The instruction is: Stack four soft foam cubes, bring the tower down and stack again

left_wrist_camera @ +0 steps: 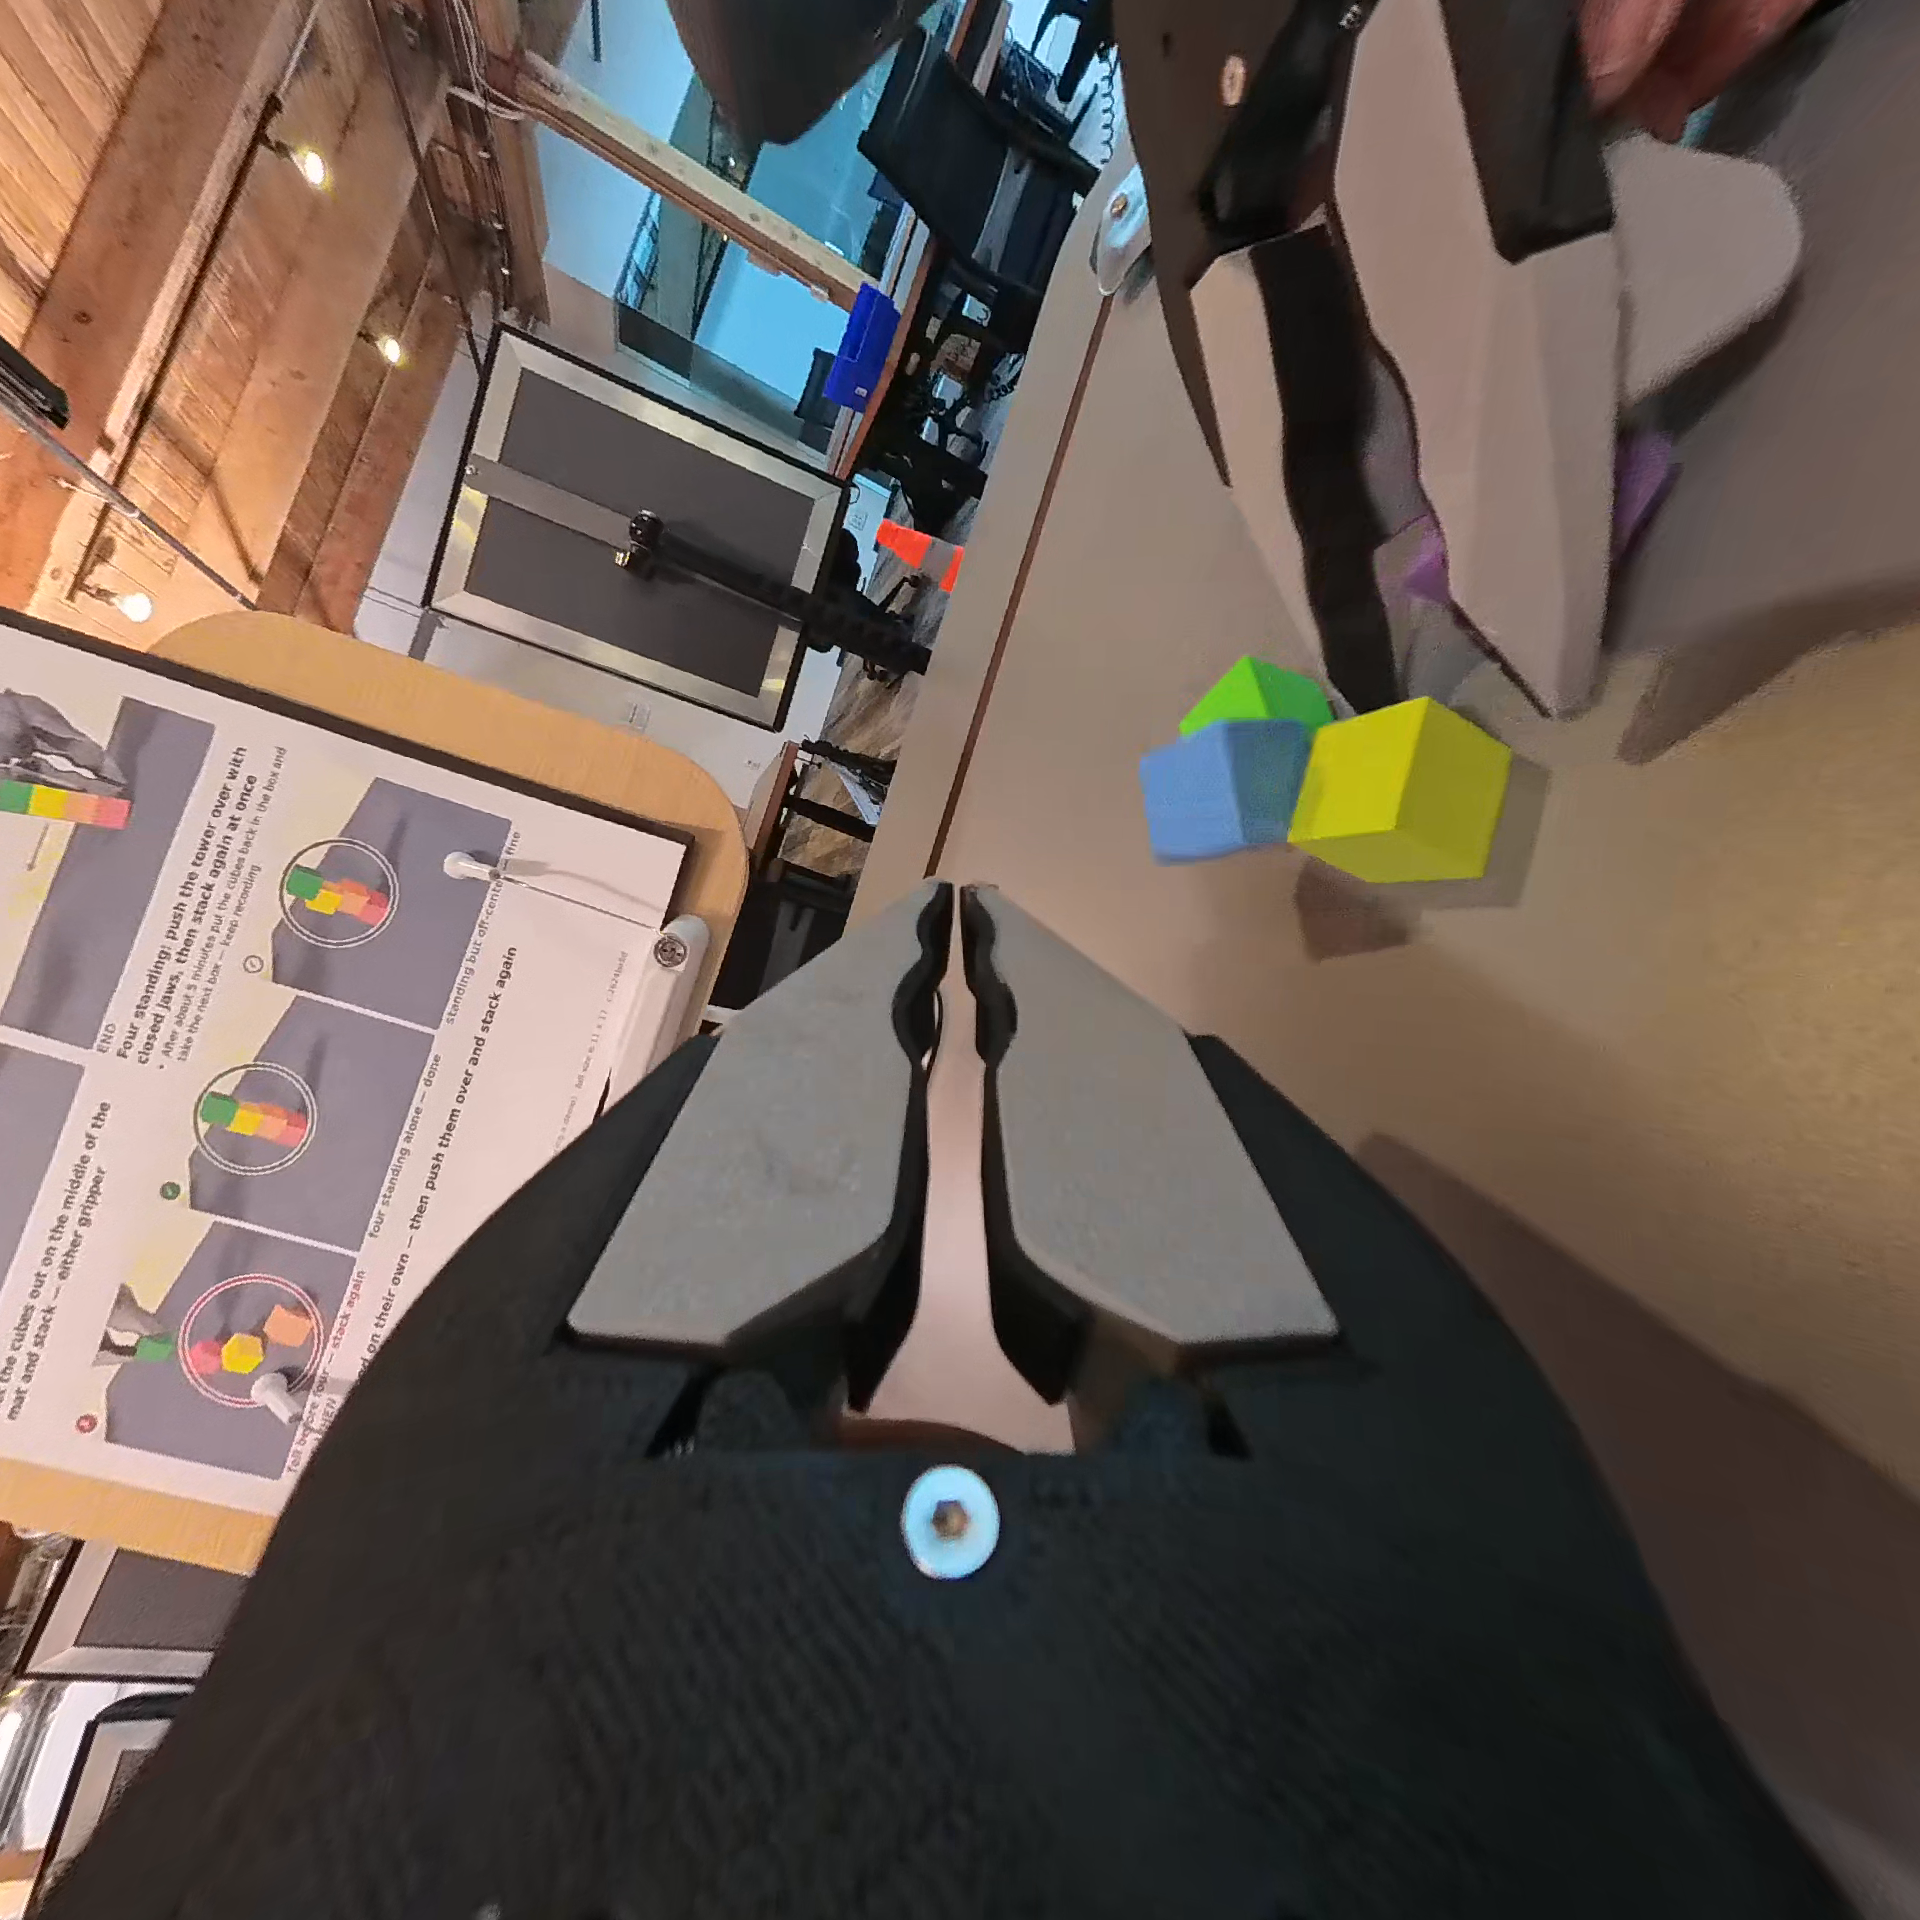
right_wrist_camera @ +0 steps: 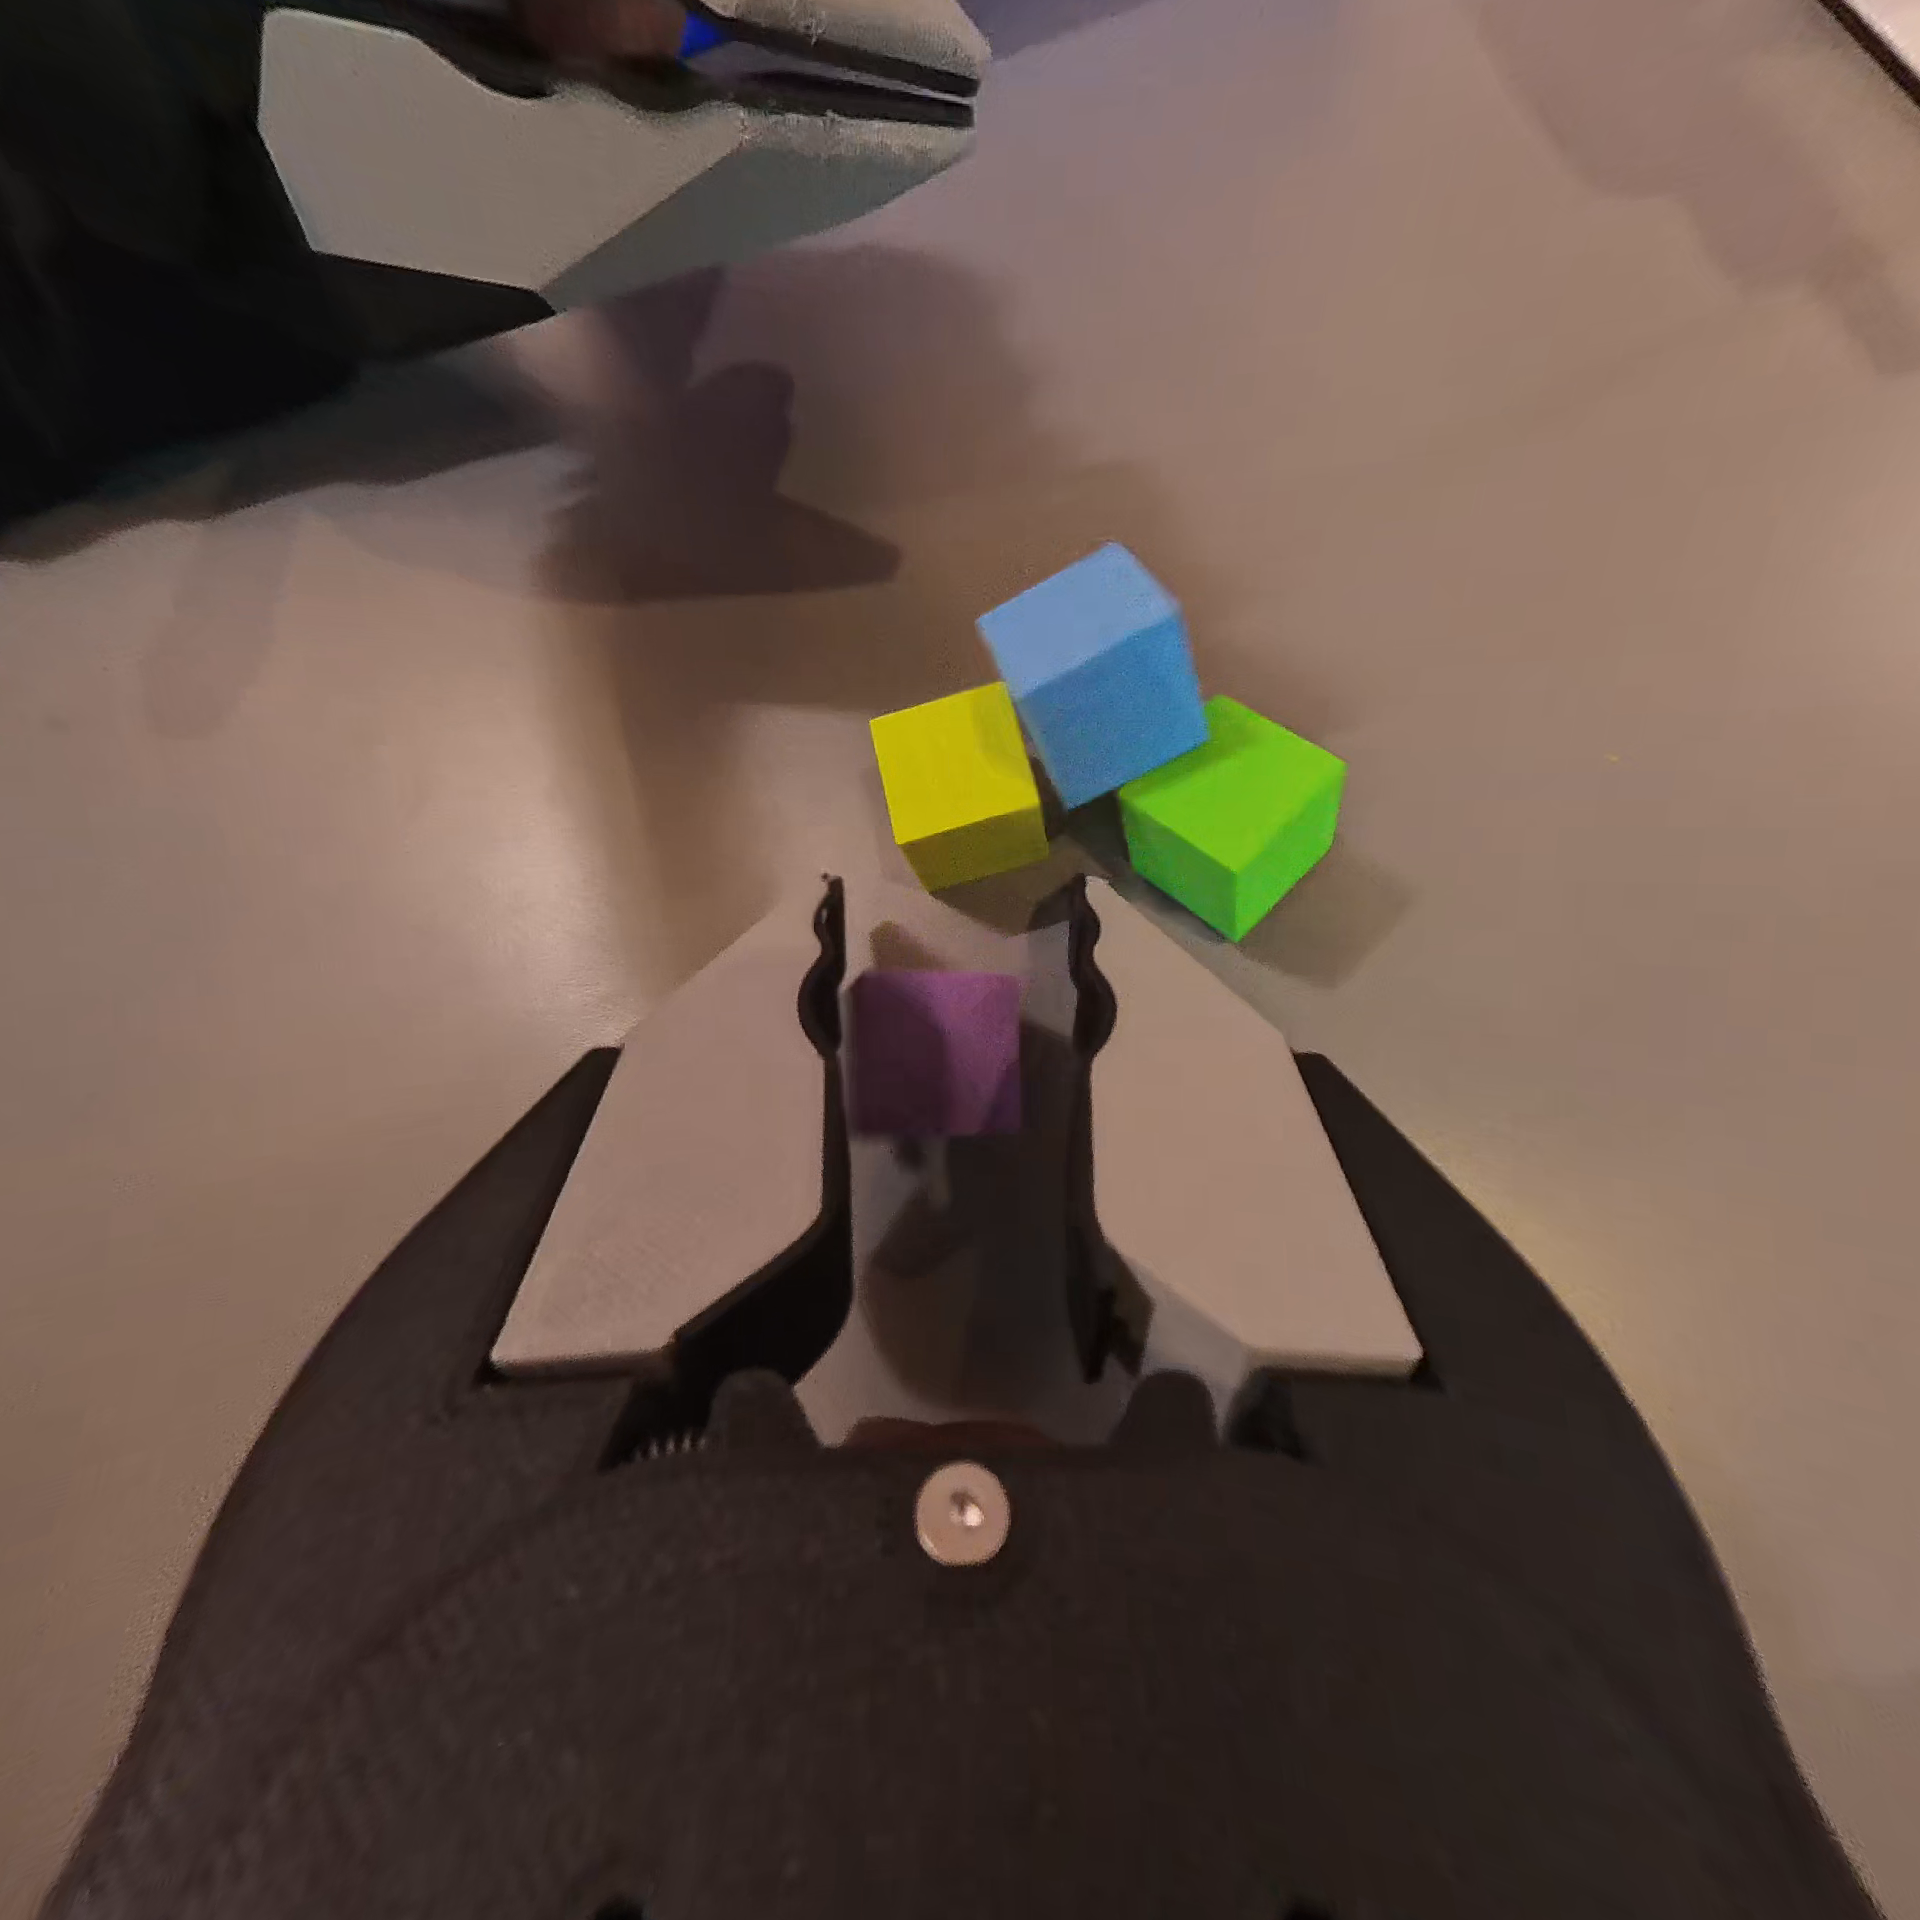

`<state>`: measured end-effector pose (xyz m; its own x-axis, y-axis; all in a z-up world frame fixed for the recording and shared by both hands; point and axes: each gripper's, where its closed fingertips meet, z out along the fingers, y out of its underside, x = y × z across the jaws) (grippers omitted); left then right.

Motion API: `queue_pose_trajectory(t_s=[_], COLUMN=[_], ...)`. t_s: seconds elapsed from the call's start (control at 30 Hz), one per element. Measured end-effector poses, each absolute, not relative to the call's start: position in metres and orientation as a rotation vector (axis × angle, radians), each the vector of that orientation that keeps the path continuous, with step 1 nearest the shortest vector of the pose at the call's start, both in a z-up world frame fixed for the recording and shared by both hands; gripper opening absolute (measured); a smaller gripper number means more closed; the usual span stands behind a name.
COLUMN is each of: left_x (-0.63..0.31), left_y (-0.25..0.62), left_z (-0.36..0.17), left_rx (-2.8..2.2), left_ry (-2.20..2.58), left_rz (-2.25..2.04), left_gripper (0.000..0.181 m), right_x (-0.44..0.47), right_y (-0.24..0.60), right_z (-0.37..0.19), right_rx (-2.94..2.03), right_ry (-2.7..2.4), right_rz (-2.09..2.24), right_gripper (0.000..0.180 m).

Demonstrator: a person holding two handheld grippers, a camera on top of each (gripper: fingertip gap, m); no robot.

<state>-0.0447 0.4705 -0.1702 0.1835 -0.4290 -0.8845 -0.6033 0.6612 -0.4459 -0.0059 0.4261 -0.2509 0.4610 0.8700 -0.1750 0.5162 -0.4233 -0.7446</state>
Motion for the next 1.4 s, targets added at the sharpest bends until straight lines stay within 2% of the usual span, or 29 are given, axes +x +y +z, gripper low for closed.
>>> queue_pose_trajectory(t_s=[0.33, 0.57, 0.67, 0.77, 1.0, 1.23, 1.4], left_x=[-0.04, -0.029, -0.025, -0.021, -0.01, 0.004, -0.017], left_y=[0.463, 0.431, 0.416, 0.423, 0.44, 0.438, 0.479], left_z=[-0.191, -0.227, -0.236, -0.244, -0.243, -0.214, -0.225], left_rx=[-0.99, -1.31, -1.401, -1.472, -1.543, -1.435, -1.615], left_ry=[1.541, 1.69, 1.726, 1.709, 1.611, 1.485, 1.345], left_rz=[0.07, -0.38, -0.527, -0.499, -0.43, -0.46, -0.355], left_gripper=[0.0, 0.0, 0.029, 0.04, 0.028, 0.028, 0.026], right_x=[0.009, 0.025, 0.028, 0.027, 0.023, 0.03, 0.041], right_y=[0.438, 0.456, 0.458, 0.458, 0.458, 0.463, 0.471], right_z=[-0.237, -0.204, -0.202, -0.202, -0.207, -0.201, -0.201], right_rx=[-2.058, -1.949, -1.942, -1.941, -1.948, -1.936, -1.955], right_ry=[-1.086, -0.923, -0.903, -0.905, -0.928, -0.886, -0.816], right_rz=[0.655, 0.619, 0.609, 0.607, 0.593, 0.563, 0.518], right_gripper=[0.041, 0.036, 0.035, 0.034, 0.032, 0.031, 0.03])
